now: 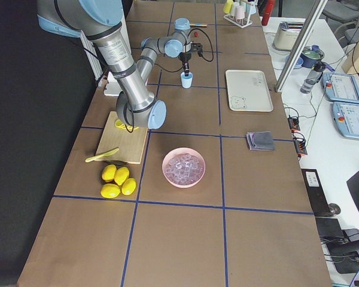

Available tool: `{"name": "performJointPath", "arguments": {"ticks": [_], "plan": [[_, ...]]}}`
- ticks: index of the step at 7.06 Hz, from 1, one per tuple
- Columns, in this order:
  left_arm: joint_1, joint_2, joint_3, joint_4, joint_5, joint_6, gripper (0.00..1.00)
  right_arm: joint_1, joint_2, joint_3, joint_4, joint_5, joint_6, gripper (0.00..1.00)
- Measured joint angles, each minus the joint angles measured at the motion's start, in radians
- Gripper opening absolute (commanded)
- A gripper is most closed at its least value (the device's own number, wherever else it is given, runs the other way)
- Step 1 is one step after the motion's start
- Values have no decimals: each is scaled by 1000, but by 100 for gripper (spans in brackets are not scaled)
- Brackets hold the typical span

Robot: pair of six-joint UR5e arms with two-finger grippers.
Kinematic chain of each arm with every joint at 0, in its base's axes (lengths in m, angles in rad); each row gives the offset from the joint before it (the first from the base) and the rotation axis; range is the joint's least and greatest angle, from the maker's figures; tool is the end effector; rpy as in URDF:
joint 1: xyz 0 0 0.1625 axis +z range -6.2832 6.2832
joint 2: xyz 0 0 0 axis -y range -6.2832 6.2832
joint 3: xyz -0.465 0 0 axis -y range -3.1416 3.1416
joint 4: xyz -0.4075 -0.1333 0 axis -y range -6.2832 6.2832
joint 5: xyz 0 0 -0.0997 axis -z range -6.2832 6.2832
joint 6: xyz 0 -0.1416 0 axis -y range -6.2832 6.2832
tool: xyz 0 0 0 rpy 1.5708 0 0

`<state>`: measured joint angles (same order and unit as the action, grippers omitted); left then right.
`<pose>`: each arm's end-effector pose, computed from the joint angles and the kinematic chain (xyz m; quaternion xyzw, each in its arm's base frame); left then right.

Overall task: Mash ice and strawberries in cup
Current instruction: 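Carry the ice cube with the right gripper over the light-blue cup, then open the right gripper to drop the ice cube into the cup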

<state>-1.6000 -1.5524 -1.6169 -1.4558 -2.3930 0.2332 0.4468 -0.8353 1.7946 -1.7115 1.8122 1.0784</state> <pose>-0.0438 -0.4886 0.7208 0.0126 0.4010 0.0759 0.9128 -0.6013 -0.3984 0.1948 0.0803 -0.4023 -0.0687 0.9094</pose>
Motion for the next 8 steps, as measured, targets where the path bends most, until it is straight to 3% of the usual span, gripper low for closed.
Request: {"name": "performJointPath", "arguments": {"ticks": [5,6,7,8], "plan": [[0,0,0,0,0,0,100,-27,55,-73,4,-4,35,4],[0,0,0,0,0,0,100,-27,67,-86,4,-4,35,12],[0,0,1,0,0,0,100,-28,71,-92,3,-4,35,45],[0,0,1,0,1,0,100,-28,73,-93,4,-3,35,86]]}}
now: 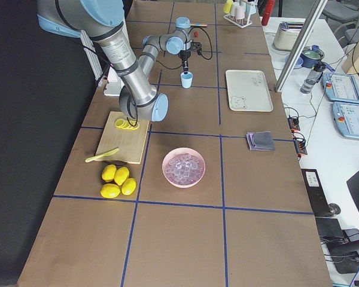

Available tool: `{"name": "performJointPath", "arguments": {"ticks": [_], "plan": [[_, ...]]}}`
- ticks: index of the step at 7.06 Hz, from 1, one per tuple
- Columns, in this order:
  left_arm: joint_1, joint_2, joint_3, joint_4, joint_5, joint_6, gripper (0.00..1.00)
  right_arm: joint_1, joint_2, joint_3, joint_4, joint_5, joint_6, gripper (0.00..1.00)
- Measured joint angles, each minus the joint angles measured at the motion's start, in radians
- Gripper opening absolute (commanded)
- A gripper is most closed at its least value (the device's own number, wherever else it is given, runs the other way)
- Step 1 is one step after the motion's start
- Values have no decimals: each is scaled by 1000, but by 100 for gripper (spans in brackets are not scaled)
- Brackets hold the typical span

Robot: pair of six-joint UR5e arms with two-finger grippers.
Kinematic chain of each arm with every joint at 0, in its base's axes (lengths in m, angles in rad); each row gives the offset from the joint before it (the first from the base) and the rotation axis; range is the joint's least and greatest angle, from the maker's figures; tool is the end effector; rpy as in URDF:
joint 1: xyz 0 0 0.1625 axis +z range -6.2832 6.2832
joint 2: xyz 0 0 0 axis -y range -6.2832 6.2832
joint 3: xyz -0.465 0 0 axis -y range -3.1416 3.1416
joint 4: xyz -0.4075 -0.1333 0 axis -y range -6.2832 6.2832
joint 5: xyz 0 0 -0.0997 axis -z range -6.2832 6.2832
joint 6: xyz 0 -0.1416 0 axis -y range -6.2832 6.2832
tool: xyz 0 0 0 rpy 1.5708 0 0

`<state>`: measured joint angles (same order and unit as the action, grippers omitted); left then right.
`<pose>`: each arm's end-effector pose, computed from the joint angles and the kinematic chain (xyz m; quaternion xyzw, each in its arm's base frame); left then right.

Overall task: Mash ice and strawberries in cup
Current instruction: 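Open the right gripper to drop the ice cube into the cup, then move the right gripper back over the pink bowl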

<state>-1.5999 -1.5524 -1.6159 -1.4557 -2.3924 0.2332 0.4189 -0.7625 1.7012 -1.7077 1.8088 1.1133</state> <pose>-0.0438 -0.4885 0.7214 0.0120 0.4008 0.0758 0.9129 -0.6402 -0.3944 0.1790 0.0654 -0.3973 -0.0640 0.9131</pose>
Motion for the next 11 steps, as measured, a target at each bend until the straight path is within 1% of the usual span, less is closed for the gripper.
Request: {"name": "performJointPath", "arguments": {"ticks": [1,2,4,5,6,7,8,9,11], "plan": [[0,0,0,0,0,0,100,0,0,0,0,0,-1,93],[0,0,0,0,0,0,100,0,0,0,0,0,-2,98],[0,0,-1,0,1,0,100,2,-1,9,-1,-4,-2,99],[0,0,-1,-2,1,0,100,23,-13,40,-3,-10,-5,99],[0,0,-1,-4,1,0,100,68,-50,97,-5,-13,-13,99],[0,0,-1,-5,1,-1,100,122,-123,184,-6,-8,-40,99],[0,0,-2,-6,1,-2,100,172,-217,281,-6,4,-102,99],[0,0,-3,-6,0,-3,100,222,-307,356,-3,33,-167,99],[0,0,-6,-6,0,-3,100,355,-468,432,5,158,-230,99]]}}
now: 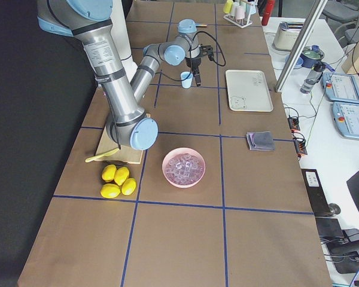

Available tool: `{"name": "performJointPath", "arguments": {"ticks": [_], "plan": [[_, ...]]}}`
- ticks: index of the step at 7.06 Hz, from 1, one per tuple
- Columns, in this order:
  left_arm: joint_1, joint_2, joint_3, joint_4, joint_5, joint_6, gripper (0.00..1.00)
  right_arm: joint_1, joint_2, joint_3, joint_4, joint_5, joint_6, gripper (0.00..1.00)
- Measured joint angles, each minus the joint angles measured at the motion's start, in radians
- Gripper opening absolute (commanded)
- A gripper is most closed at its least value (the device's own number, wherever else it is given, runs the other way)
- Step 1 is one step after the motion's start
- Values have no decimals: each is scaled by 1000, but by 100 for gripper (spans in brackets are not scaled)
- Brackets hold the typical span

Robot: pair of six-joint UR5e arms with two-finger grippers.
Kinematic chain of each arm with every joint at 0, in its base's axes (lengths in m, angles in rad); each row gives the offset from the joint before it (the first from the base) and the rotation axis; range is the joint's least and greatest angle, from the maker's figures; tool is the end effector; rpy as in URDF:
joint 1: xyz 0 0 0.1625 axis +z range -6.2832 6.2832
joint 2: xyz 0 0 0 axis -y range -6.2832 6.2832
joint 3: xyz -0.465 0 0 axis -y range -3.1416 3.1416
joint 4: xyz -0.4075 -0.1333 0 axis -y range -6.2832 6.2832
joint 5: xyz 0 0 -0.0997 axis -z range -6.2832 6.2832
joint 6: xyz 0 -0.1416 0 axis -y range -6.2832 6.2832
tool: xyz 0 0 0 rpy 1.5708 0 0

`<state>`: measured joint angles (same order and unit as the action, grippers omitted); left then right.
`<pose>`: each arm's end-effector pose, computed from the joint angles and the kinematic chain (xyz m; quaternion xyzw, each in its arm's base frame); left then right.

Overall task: Mash ice and strawberries in cup
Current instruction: 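Move the right gripper back over the pink bowl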

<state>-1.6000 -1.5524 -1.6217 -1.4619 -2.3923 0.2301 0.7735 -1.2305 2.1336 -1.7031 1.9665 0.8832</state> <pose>-0.0439 -0.4897 0.7180 0.0169 0.4002 0.0767 0.9131 -0.3529 -0.4546 0.3051 0.1103 -0.3961 -0.0348 0.9109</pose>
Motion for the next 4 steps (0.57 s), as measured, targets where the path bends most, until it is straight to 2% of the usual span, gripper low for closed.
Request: {"name": "performJointPath", "arguments": {"ticks": [2,3,4], "plan": [[0,0,-9,0,0,-1,100,132,-188,46,16,86,-185,99],[0,1,-13,0,0,-1,100,173,-300,52,79,99,-272,99],[0,1,-16,0,-1,-1,100,197,-414,35,206,113,-325,99]]}}
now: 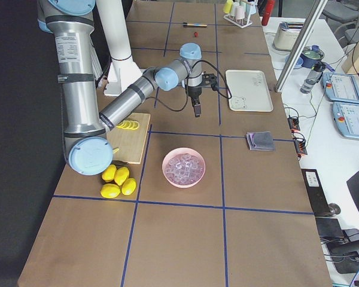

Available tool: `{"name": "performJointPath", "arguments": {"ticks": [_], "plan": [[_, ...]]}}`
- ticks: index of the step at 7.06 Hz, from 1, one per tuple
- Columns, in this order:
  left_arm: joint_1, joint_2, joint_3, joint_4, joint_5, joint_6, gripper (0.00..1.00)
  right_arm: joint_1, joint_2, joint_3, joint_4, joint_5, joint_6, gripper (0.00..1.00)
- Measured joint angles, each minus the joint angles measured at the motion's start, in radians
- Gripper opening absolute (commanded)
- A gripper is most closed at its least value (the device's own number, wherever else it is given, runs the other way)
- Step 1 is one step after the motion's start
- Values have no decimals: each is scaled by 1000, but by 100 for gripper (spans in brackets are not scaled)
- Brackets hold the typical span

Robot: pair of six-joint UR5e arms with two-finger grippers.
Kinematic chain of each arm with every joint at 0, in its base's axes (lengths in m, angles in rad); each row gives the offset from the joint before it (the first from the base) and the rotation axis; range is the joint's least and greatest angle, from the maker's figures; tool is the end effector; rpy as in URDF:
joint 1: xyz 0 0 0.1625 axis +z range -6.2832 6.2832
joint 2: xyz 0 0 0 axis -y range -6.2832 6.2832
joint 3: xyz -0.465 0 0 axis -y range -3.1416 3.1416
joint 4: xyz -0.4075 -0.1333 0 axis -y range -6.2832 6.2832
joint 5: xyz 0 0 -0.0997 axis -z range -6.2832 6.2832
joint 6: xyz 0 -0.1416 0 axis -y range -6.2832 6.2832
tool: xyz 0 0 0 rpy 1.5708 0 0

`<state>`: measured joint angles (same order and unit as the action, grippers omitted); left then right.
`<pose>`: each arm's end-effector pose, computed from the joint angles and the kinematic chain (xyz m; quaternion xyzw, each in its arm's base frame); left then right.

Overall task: Mash ice and strawberries in cup
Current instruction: 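Move the right gripper back over the pink bowl, then lower the right gripper into the bowl and grasp another ice cube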

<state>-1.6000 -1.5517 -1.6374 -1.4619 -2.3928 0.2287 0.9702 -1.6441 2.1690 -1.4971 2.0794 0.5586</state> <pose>-0.0439 -0.4907 0.7104 0.0235 0.3996 0.0790 0.9130 -0.2129 -0.4246 0.4680 0.1071 -0.3574 -0.0936 0.9231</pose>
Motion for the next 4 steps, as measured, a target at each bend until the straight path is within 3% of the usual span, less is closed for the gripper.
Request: {"name": "performJointPath", "arguments": {"ticks": [2,4], "plan": [[0,0,-1,0,0,0,100,44,-166,-98,271,59,-95,99],[0,1,-3,0,0,0,100,85,-211,-194,350,82,-197,90]]}}
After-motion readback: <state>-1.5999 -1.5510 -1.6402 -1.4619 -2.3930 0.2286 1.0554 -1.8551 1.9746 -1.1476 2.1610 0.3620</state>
